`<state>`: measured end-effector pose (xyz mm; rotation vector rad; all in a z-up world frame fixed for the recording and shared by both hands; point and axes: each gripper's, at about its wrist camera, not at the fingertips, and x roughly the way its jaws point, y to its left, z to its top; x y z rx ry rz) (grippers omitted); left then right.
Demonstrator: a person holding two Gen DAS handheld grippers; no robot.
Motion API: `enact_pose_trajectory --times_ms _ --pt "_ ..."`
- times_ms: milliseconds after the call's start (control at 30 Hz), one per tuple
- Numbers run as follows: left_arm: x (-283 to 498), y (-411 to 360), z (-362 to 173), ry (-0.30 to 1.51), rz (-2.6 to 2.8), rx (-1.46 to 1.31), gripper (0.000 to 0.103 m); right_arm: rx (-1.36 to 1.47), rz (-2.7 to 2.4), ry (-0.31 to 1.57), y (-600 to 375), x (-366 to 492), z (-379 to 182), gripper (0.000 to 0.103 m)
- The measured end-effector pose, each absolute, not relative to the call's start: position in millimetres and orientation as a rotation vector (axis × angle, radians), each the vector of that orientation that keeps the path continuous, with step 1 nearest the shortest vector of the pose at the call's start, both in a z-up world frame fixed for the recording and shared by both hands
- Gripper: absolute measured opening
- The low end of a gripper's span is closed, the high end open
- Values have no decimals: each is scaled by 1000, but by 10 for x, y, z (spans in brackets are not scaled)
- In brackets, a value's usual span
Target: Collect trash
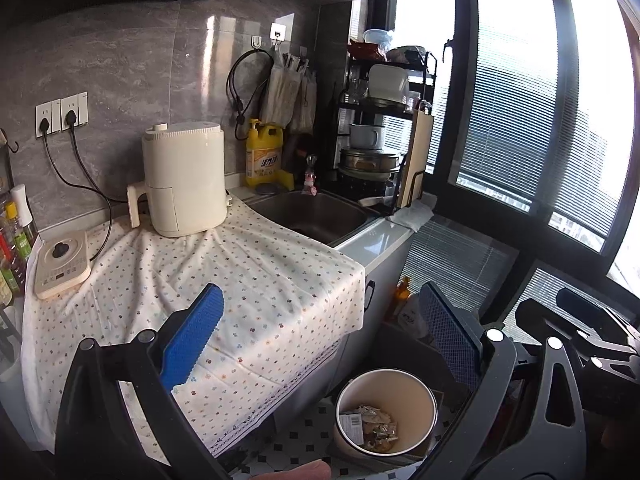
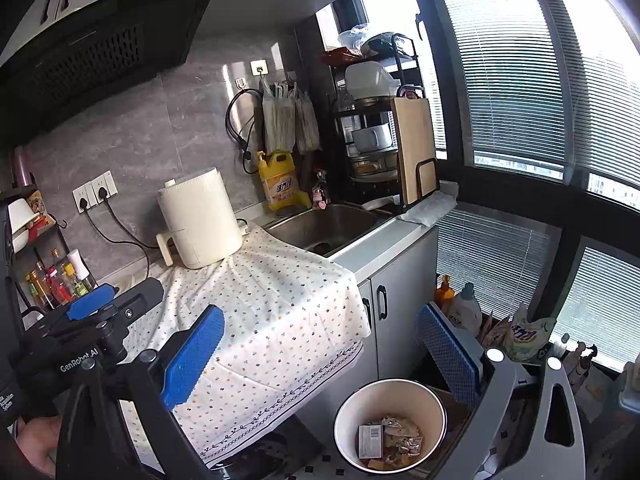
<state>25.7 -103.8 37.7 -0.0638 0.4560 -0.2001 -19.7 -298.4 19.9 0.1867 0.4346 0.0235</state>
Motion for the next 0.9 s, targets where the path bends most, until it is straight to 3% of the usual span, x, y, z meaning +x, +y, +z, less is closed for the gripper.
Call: enact_pose_trajectory --times_ms 900 --pt "200 -1057 318 462 -202 -44 97 195 15 446 -2929 -219 145 95"
